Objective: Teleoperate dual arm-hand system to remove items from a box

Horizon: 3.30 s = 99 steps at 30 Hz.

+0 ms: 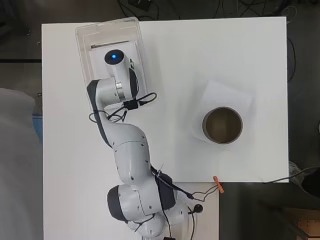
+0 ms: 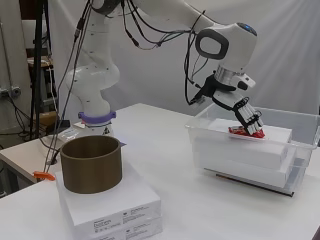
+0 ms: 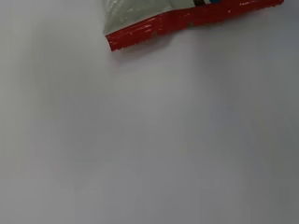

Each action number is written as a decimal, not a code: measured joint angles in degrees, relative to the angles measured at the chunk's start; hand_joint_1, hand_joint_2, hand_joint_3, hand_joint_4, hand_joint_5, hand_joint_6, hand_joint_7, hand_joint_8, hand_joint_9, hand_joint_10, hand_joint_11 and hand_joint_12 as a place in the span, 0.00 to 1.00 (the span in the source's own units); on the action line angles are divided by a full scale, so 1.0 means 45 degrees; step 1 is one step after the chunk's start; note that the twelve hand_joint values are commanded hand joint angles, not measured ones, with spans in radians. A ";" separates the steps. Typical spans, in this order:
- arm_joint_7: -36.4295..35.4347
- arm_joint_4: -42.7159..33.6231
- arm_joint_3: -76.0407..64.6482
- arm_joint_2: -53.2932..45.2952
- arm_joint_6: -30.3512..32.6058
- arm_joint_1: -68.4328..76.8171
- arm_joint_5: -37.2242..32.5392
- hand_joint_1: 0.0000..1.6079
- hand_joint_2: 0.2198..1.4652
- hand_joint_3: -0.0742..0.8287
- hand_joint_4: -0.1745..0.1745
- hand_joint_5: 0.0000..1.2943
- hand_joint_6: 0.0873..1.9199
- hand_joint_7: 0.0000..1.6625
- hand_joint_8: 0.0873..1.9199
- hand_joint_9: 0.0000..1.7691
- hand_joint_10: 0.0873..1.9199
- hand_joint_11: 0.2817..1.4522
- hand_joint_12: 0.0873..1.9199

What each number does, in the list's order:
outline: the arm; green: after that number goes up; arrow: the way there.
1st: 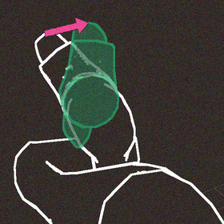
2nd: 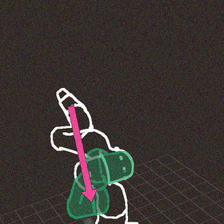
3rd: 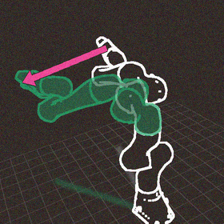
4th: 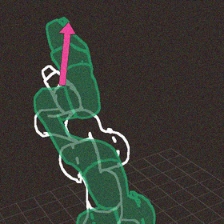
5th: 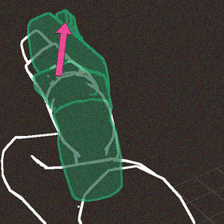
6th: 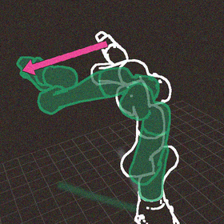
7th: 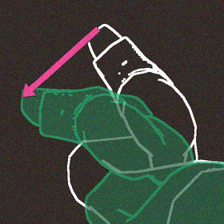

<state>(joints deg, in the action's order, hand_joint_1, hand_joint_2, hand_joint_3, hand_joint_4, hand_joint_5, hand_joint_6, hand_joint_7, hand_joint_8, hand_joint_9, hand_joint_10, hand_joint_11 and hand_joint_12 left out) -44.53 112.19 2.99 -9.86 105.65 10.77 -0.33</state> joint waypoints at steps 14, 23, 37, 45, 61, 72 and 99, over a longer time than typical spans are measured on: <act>-0.0127 -0.2386 0.0349 -0.1535 -0.2113 0.0213 0.1397 0.63 0.80 0.08 0.73 0.61 0.67 0.53 0.95 0.67 0.94 0.57 0.89; 0.0878 -0.2788 0.0776 0.0207 -0.2397 0.0405 0.2113 0.02 0.64 0.08 0.47 0.18 0.00 0.26 0.00 0.30 0.01 0.21 0.01; 0.2220 -0.1904 0.0434 0.0030 -0.2689 0.0346 0.0478 0.03 0.64 0.08 0.38 0.22 0.00 0.32 0.00 0.34 0.00 0.27 0.00; 0.3316 -0.1357 0.0075 -0.0685 -0.2904 0.0288 0.0831 0.00 0.65 0.08 0.37 0.21 0.00 0.30 0.00 0.32 0.00 0.27 0.00; 0.1962 -0.1706 -0.0424 -0.0990 -0.3892 0.0174 0.1237 0.75 0.71 0.08 0.47 0.77 0.40 0.61 0.50 0.64 0.64 0.37 0.75; 0.0943 0.0527 -0.0259 0.3028 -0.1933 0.0045 0.1501 0.81 0.75 0.08 0.01 0.70 0.62 0.55 0.46 0.53 0.73 0.42 0.91; 0.0195 0.3835 0.0582 0.4472 -0.0335 -0.0721 0.0915 0.14 0.62 0.08 0.52 0.33 0.00 0.39 0.00 0.41 0.00 0.32 0.00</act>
<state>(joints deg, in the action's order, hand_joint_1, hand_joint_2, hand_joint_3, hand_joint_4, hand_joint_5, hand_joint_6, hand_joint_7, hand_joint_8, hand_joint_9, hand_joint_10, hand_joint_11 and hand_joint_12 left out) -43.65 129.45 5.61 10.26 104.15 7.53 3.78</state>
